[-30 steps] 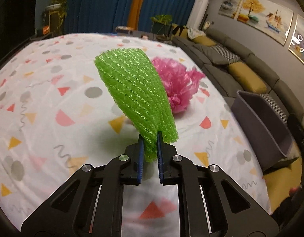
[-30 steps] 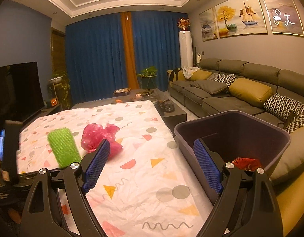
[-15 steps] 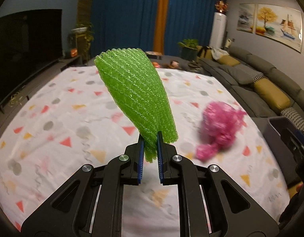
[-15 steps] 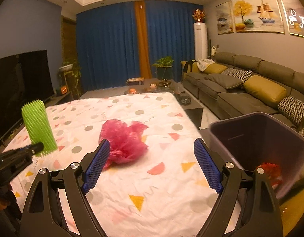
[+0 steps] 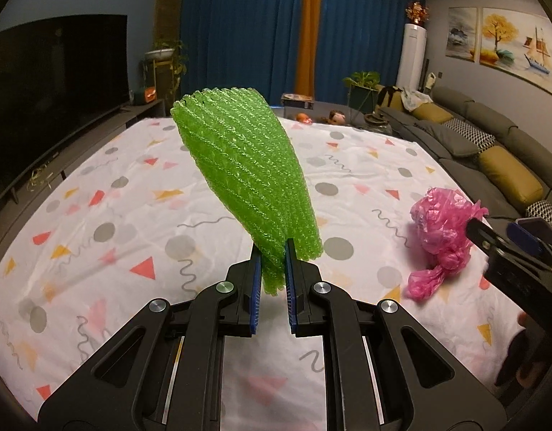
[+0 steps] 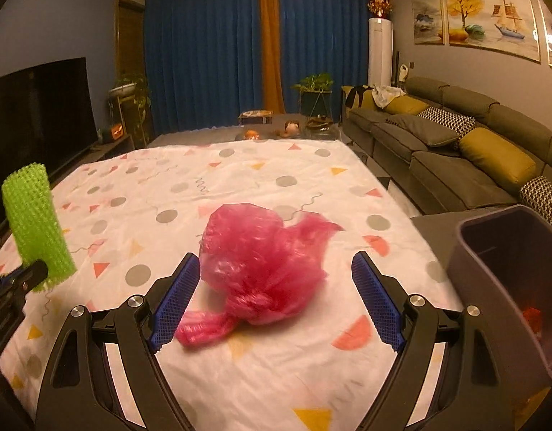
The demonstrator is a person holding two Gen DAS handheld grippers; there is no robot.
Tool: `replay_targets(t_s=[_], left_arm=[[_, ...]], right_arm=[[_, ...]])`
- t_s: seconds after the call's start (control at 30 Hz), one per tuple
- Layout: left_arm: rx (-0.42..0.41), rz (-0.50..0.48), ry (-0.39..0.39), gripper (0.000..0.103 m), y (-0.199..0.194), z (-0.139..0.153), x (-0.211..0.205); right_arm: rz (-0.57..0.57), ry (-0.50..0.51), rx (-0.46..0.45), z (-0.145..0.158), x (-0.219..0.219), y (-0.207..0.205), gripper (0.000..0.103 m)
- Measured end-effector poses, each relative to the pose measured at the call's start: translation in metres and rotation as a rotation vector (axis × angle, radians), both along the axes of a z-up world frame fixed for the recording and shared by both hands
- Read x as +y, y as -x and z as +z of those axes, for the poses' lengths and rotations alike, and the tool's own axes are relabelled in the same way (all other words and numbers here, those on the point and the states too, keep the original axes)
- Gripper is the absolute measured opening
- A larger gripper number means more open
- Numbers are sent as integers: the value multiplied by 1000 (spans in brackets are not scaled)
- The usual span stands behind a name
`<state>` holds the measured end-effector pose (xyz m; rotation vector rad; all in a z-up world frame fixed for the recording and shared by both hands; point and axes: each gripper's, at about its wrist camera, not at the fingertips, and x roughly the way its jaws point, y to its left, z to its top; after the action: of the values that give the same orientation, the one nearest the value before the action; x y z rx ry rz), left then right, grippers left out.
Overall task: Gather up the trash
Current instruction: 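Grasp the pink plastic bag with the right tool while the left tool holds the green net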
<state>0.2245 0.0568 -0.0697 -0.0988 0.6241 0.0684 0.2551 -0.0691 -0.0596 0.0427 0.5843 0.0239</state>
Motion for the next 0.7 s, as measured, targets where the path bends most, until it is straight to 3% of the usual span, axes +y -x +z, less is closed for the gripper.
replay_targets(t_s=[0.23, 0.43, 0.5, 0.6, 0.7], left_arm=[[4, -7, 22, 11, -1, -2, 2], [14, -16, 39, 11, -2, -4, 2], [14, -18, 41, 11, -2, -4, 1], [12, -27, 49, 11, -1, -5, 2], [12, -34, 47, 11, 0, -6, 0]], right_arm=[[19, -4, 71, -15, 8, -26, 80], [66, 9, 126, -22, 14, -34, 55], [78, 16, 140, -24, 17, -36, 37], [90, 31, 137, -24, 21, -36, 22], [101, 46, 99, -20, 25, -25, 19]])
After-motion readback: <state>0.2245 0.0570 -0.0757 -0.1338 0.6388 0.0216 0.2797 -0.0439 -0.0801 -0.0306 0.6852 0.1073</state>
